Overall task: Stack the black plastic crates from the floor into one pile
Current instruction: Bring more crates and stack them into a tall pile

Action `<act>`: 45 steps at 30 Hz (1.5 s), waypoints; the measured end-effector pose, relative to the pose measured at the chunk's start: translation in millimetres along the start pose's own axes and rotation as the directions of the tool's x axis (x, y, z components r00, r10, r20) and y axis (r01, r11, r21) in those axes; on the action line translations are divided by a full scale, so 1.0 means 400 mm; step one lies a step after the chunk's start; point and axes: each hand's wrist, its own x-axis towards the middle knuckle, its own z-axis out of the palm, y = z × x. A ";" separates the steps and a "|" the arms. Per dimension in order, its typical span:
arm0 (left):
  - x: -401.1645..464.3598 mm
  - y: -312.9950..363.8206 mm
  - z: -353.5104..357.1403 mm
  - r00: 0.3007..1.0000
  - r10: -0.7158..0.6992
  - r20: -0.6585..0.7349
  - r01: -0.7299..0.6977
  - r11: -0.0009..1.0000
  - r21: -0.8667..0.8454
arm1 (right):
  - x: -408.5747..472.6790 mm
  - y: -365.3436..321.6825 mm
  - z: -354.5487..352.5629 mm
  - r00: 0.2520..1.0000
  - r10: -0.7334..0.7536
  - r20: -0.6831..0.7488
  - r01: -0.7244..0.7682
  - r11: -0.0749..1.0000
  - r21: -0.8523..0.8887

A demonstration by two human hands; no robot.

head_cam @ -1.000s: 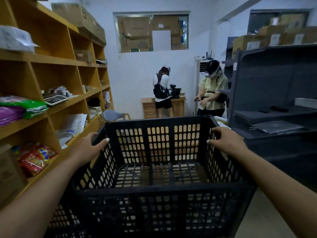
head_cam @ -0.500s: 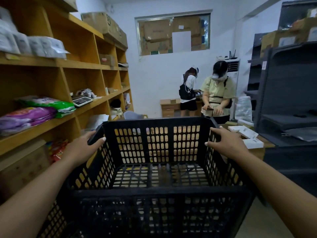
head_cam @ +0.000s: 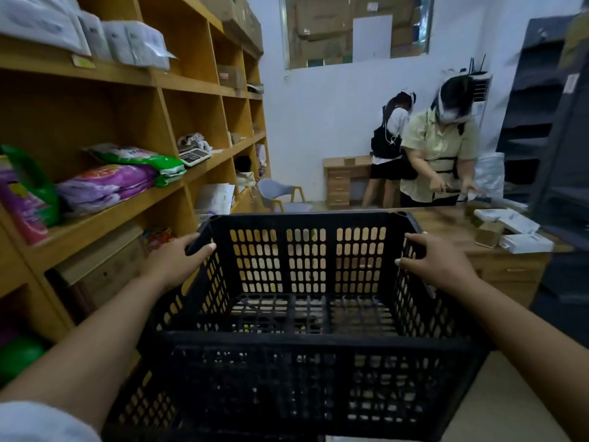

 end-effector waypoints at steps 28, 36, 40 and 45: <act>0.017 -0.234 0.057 0.960 0.162 0.229 -0.223 0.936 0.274 | -0.162 -0.044 0.176 0.974 0.119 0.191 -0.074 0.971 -0.229; -0.003 -0.207 0.052 0.954 0.104 0.281 -0.217 0.885 0.412 | -0.154 -0.046 0.195 0.973 0.167 0.157 -0.088 0.905 -0.415; -0.005 -0.215 0.051 0.957 0.097 0.273 -0.190 0.921 0.340 | -0.159 -0.041 0.197 0.978 0.145 0.149 -0.068 0.899 -0.432; 0.006 -0.230 0.054 0.961 0.052 0.273 -0.129 0.953 0.273 | -0.155 -0.037 0.194 0.978 0.133 0.159 -0.058 0.912 -0.405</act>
